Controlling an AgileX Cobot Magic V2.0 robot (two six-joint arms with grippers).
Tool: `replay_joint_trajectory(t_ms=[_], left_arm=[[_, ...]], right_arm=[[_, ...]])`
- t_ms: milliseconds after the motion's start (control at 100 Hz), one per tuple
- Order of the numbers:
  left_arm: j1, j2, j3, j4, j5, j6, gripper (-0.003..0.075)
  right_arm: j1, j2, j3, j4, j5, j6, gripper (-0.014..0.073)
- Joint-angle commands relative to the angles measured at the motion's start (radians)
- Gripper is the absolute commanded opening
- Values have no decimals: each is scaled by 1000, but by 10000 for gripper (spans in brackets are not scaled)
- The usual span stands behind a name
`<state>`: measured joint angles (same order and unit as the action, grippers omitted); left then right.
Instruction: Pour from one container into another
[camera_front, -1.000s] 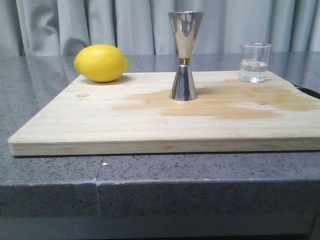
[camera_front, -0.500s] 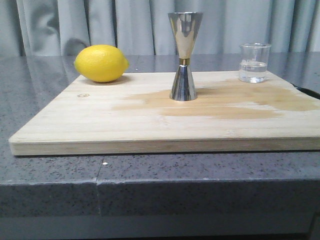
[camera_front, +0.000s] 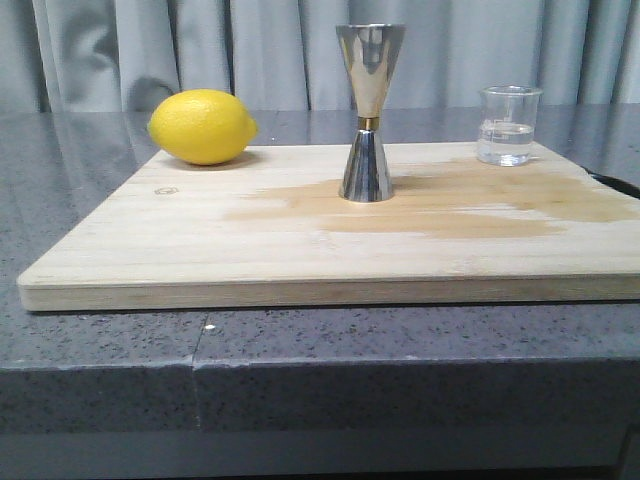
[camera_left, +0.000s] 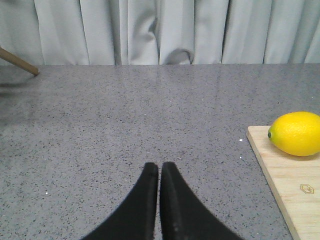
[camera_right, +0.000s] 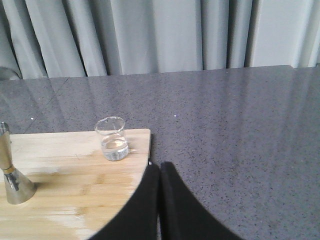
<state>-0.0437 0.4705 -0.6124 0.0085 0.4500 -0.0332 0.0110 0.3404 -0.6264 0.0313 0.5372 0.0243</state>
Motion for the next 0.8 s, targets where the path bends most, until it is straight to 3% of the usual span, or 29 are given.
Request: replay_joint_trajectory(t_ms=[0, 180, 260, 330, 430, 520, 790], left_arm=[[-1, 12, -29, -9, -68, -6, -19], [-1, 12, -29, -1, -84, -6, -19], [1, 12, -29, -1, -86, -6, 10], [1, 12, -29, 3, -89, -6, 130], [1, 12, -29, 14, -94, -6, 423], [1, 12, -29, 14, -96, -6, 587], [1, 12, -29, 14, -96, -6, 599]], right_arm=[[-7, 17, -37, -2, -84, -12, -75], [-7, 17, -37, -2, -91, -10, -72], [-7, 17, -37, -2, -97, -10, 9], [-9, 17, -37, -5, -113, -10, 167], [-9, 17, -37, -10, -125, -10, 407], [-9, 17, -37, -10, -126, -10, 526], [-9, 17, -37, -10, -126, -10, 541]])
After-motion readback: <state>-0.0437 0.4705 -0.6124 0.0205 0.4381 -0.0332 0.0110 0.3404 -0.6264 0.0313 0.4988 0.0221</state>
